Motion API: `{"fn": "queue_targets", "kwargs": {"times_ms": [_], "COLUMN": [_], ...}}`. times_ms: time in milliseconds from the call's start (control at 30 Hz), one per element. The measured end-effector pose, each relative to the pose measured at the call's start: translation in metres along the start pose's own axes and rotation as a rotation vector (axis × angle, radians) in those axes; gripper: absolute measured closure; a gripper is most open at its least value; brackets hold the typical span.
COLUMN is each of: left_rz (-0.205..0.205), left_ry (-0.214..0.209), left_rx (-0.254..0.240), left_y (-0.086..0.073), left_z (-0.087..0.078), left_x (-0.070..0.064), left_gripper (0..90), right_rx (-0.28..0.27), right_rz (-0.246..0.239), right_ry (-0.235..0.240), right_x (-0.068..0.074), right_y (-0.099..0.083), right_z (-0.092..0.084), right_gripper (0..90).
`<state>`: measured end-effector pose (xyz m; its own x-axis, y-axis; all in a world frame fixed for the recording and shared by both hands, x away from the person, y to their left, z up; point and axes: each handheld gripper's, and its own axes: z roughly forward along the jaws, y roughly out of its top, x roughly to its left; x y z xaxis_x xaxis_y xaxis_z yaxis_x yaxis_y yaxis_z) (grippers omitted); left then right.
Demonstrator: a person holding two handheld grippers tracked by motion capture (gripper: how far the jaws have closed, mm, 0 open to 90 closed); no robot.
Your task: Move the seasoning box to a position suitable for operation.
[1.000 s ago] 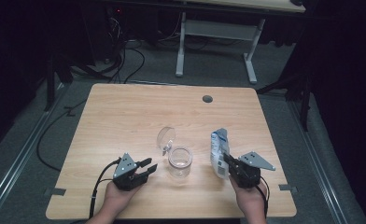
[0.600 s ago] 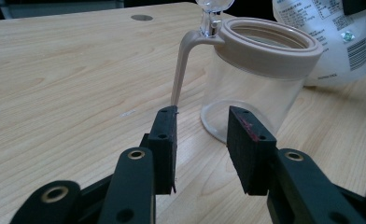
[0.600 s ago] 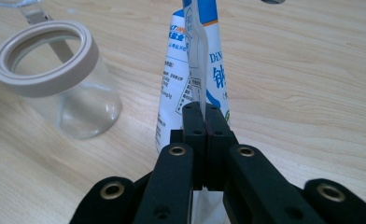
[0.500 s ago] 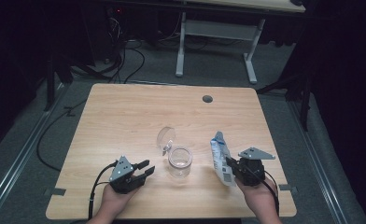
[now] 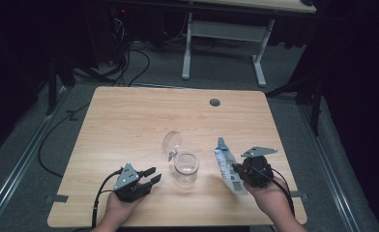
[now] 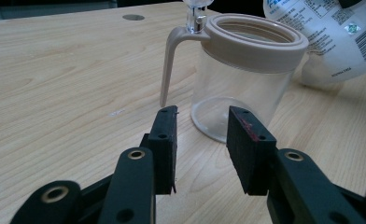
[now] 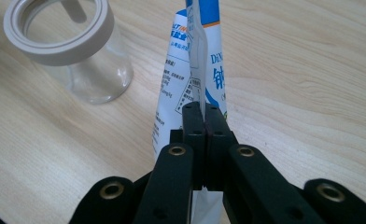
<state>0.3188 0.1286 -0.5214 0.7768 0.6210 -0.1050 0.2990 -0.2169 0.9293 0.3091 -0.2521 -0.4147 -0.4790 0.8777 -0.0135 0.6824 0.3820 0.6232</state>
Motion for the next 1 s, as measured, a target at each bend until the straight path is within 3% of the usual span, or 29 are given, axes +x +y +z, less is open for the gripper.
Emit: {"fn": "queue_targets", "kwargs": {"times_ms": [467, 1000], "left_rz": [0.005, 0.007], "left_ry": [-0.006, -0.017], "left_rx": [0.001, 0.013], "left_y": [0.0, -0.001], "left_z": [0.0, 0.002], "left_x": [-0.001, -0.003], "left_gripper": [63.5, 63.1], "right_rx": [0.158, 0.287], "right_rz": [-0.019, -0.028], "right_ry": [0.031, 0.04], "right_x": [0.003, 0.001], "right_y": [0.021, 0.033], "right_z": [0.0, -0.003], "right_gripper": [90.0, 90.0]}}
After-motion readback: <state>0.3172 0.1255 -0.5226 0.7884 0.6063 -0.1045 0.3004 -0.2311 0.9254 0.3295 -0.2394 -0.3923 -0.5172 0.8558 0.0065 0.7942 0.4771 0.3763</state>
